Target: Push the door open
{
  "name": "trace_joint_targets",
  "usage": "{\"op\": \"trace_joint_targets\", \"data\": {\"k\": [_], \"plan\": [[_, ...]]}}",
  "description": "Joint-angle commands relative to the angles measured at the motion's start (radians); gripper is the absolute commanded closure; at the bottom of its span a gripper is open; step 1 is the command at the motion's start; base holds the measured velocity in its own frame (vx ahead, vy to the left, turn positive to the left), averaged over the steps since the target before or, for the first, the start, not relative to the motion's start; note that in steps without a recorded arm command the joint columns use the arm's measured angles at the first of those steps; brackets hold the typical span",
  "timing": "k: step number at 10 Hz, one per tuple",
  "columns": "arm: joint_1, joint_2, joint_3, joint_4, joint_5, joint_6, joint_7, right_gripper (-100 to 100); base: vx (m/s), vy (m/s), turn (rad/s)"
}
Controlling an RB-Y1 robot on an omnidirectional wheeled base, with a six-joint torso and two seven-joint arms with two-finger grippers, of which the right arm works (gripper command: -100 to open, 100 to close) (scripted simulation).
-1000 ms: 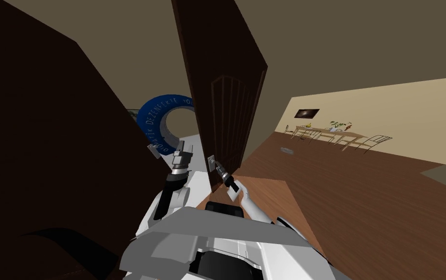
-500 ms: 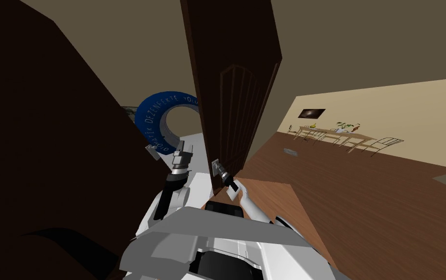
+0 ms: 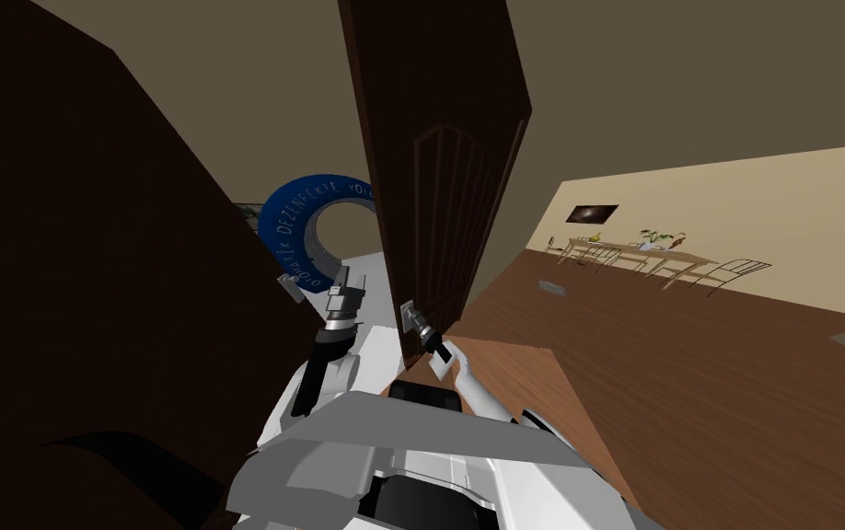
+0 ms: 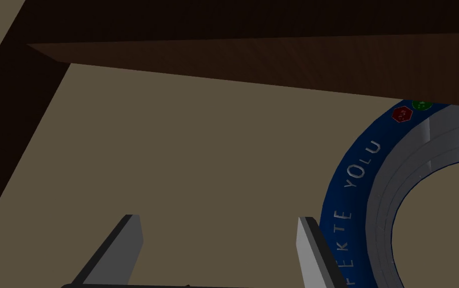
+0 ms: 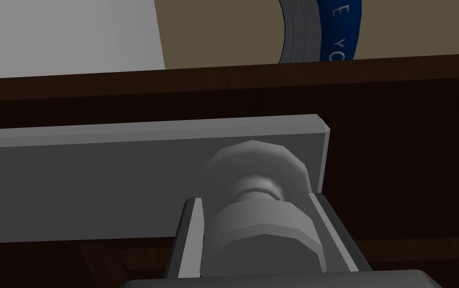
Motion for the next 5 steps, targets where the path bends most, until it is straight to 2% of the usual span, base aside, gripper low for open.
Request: {"op": "trace_joint_targets", "data": {"k": [1,5], "plan": [[0.008,-0.007,-0.009,-0.005,0.011,0.002,-0.001,100,0.040,0.094,-0.090],[0.029,-0.018,-0.035,-0.019,0.041,0.007,-0.005,100,0.092,0.176,-0.104]]}}
